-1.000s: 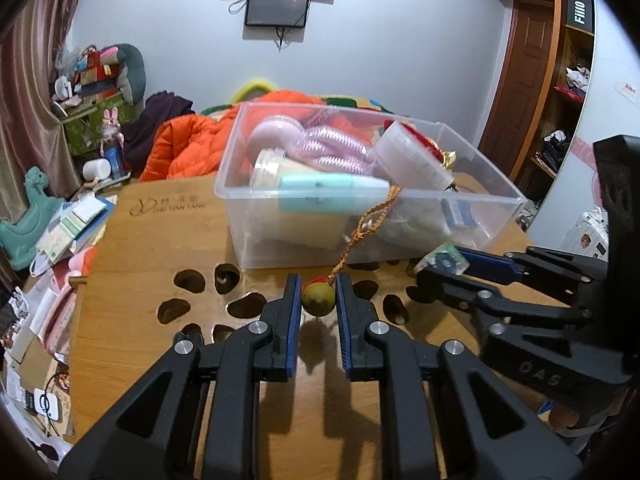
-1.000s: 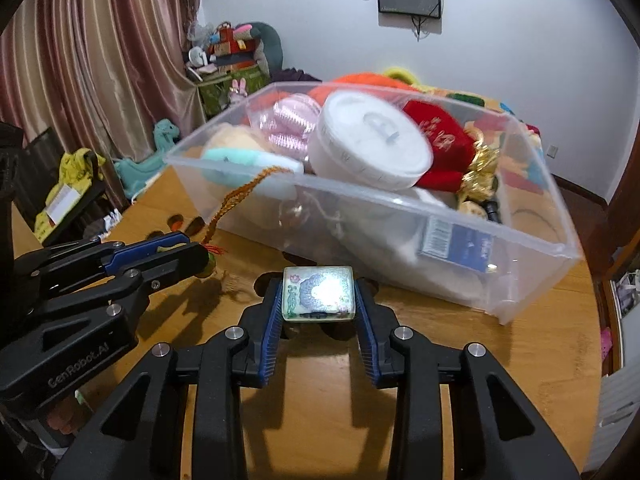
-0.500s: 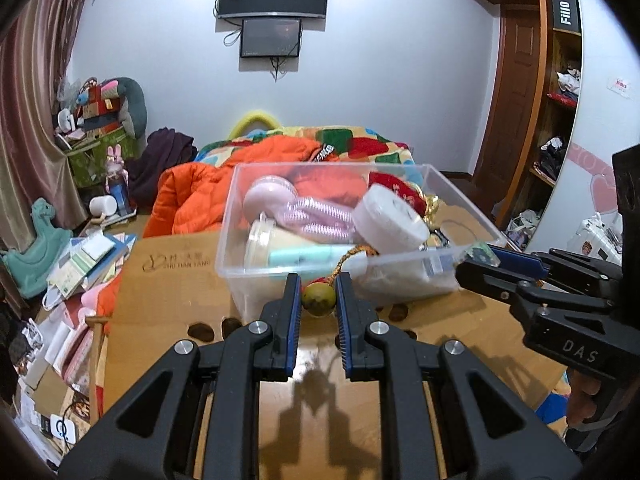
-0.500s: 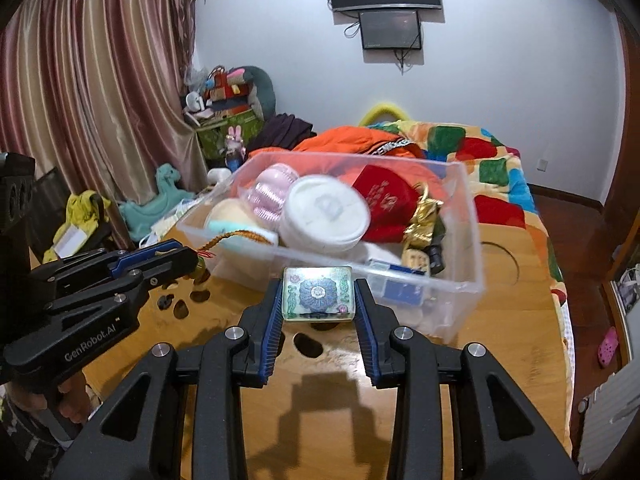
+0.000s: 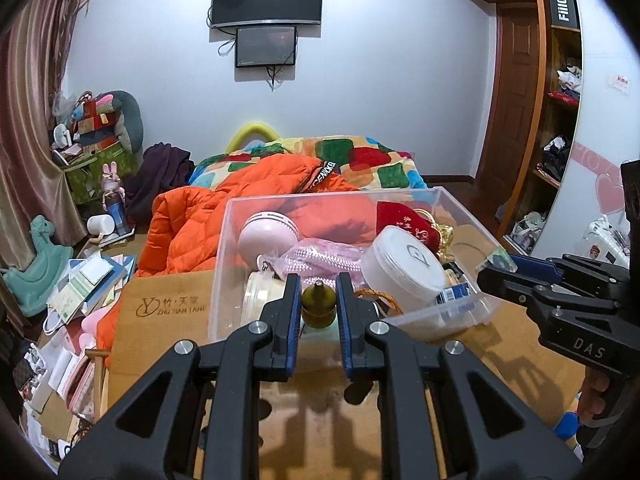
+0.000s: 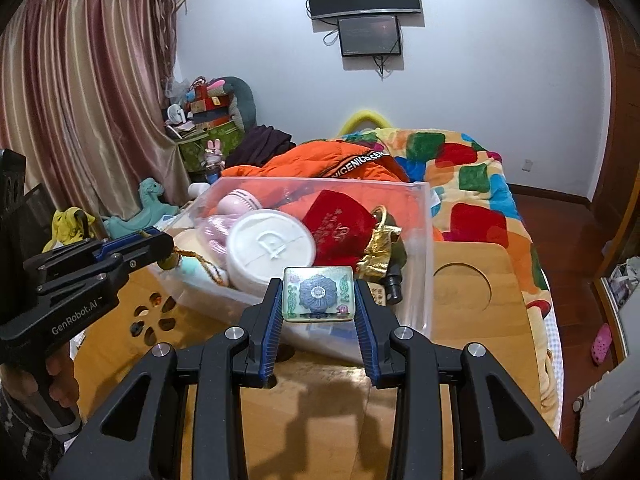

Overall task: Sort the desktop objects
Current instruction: 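Lower the pear ornament into the box with the left tool while the right lowers the green tin in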

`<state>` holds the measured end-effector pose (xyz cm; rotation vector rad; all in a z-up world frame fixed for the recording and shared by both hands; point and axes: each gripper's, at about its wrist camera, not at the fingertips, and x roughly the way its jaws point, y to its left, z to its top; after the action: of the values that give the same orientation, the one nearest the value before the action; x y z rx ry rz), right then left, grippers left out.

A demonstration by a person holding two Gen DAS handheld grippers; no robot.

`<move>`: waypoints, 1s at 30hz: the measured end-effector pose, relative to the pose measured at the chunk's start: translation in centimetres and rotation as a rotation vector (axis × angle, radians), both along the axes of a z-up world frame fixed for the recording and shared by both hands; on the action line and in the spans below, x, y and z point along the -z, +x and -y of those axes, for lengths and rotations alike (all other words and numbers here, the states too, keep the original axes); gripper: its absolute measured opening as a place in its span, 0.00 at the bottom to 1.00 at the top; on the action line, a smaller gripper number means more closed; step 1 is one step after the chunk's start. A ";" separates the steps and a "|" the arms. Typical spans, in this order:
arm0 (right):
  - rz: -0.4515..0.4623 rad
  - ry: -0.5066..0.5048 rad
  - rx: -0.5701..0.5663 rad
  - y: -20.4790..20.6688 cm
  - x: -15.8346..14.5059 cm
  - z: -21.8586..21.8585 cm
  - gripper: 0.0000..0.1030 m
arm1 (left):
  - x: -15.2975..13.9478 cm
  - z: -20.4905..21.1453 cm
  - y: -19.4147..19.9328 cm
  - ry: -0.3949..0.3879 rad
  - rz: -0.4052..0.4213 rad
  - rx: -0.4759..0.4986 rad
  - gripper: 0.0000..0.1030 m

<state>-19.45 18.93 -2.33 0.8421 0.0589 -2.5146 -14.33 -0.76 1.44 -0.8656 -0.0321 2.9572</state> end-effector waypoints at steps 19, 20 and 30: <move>0.036 0.025 -0.001 -2.8 1.9 0.7 0.30 | 1.3 0.5 -2.8 0.007 0.034 -0.007 0.19; 0.033 0.029 0.001 -2.8 1.9 0.7 0.30 | 1.3 0.5 -2.8 0.010 0.036 -0.007 0.20; 0.014 0.033 0.011 -1.9 1.1 0.5 0.35 | 0.5 0.9 -1.7 0.024 0.021 -0.018 0.39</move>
<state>-21.35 18.42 -3.41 0.8755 0.0917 -2.5244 -16.01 -1.63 0.91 -0.8982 -0.0763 2.9584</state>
